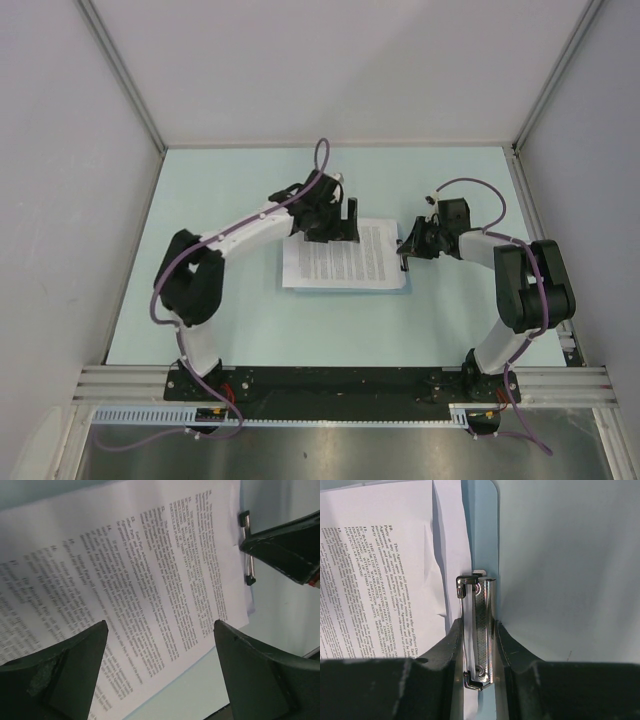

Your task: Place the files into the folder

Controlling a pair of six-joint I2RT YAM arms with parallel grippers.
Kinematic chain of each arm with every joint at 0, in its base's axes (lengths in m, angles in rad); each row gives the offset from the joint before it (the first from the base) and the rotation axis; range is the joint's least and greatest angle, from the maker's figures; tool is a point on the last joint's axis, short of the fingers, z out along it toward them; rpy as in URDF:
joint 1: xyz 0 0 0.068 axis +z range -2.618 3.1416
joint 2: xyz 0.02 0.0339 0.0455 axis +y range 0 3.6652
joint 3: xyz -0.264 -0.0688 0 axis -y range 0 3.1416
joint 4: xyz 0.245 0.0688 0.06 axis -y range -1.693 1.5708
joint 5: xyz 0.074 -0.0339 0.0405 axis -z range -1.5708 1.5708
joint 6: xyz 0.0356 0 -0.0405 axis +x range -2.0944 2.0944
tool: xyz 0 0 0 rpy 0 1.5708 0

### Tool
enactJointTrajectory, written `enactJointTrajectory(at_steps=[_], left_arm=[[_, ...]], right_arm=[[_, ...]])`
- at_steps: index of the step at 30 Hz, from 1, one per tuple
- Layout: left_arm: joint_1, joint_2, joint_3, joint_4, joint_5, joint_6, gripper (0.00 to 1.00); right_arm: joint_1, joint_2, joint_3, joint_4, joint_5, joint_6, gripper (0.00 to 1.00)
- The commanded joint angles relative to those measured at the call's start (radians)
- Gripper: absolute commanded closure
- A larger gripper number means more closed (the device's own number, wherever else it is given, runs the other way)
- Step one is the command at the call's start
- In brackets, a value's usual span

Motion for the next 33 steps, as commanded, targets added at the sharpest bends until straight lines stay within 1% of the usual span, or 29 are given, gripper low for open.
enactJointTrajectory(at_steps=[1, 8, 15, 26, 31, 33], left_arm=[[-0.025, 0.119, 0.022, 0.105, 0.106, -0.067, 0.07], [-0.026, 0.224, 0.002, 0.119, 0.073, -0.061, 0.09], [-0.026, 0.268, -0.011, 0.145, 0.077, -0.056, 0.1], [-0.058, 0.319, 0.01, 0.168, 0.111, -0.068, 0.1], [-0.069, 0.331, 0.032, 0.161, 0.116, -0.073, 0.1], [-0.069, 0.328, 0.042, 0.13, 0.097, -0.059, 0.1]], right_arm=[[-0.007, 0.034, -0.03, -0.076, -0.001, 0.001, 1.0], [-0.021, 0.019, -0.039, -0.061, -0.035, 0.007, 1.0], [-0.036, 0.014, -0.065, -0.013, -0.101, 0.022, 1.0], [-0.03, 0.003, -0.069, -0.016, -0.083, 0.019, 1.0], [-0.021, -0.003, -0.069, -0.016, -0.072, 0.022, 1.0], [-0.028, -0.007, -0.07, -0.022, -0.064, 0.022, 1.0]])
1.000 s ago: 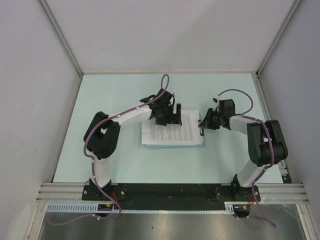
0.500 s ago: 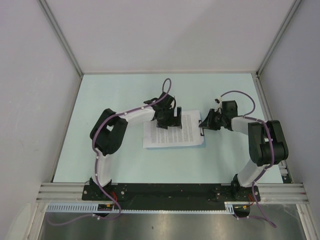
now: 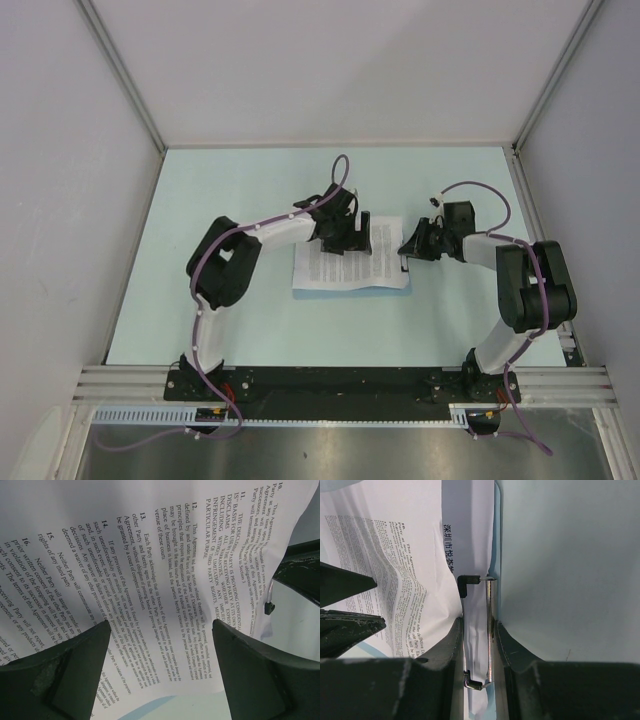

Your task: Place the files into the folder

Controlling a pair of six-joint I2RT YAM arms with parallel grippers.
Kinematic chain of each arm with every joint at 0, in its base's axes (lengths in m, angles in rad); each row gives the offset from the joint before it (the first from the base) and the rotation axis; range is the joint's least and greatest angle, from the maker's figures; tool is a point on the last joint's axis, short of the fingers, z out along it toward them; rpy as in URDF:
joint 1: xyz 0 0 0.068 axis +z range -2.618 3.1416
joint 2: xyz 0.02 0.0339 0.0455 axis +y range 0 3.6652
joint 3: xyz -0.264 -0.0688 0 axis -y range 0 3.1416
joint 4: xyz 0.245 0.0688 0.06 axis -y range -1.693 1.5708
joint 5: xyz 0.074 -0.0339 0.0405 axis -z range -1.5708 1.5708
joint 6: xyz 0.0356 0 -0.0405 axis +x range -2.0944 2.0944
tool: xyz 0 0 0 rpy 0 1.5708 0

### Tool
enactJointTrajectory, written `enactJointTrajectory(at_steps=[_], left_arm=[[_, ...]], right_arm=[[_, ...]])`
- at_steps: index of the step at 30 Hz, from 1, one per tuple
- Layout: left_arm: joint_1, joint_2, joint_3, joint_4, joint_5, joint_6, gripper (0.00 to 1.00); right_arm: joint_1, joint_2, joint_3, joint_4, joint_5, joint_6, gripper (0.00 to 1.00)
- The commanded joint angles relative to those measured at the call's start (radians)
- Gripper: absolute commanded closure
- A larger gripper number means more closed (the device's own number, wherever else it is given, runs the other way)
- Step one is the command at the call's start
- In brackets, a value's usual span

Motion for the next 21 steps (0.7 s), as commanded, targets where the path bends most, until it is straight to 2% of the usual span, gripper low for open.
enactJointTrajectory(at_steps=[1, 8, 16, 21], left_arm=[[-0.025, 0.053, 0.006, -0.039, -0.003, 0.0, 0.1], [-0.022, -0.072, -0.005, -0.085, -0.057, 0.026, 0.04], [-0.022, -0.203, 0.014, -0.125, -0.025, 0.043, 0.0], [-0.019, -0.211, 0.032, -0.13, 0.042, 0.061, 0.0]], right_arm=[[0.0, -0.011, -0.034, -0.078, 0.009, 0.003, 1.0], [-0.01, -0.013, -0.032, -0.09, 0.018, -0.004, 1.0], [-0.01, -0.007, -0.032, -0.091, 0.02, -0.012, 1.0], [-0.008, -0.005, -0.032, -0.099, 0.031, -0.021, 1.0]])
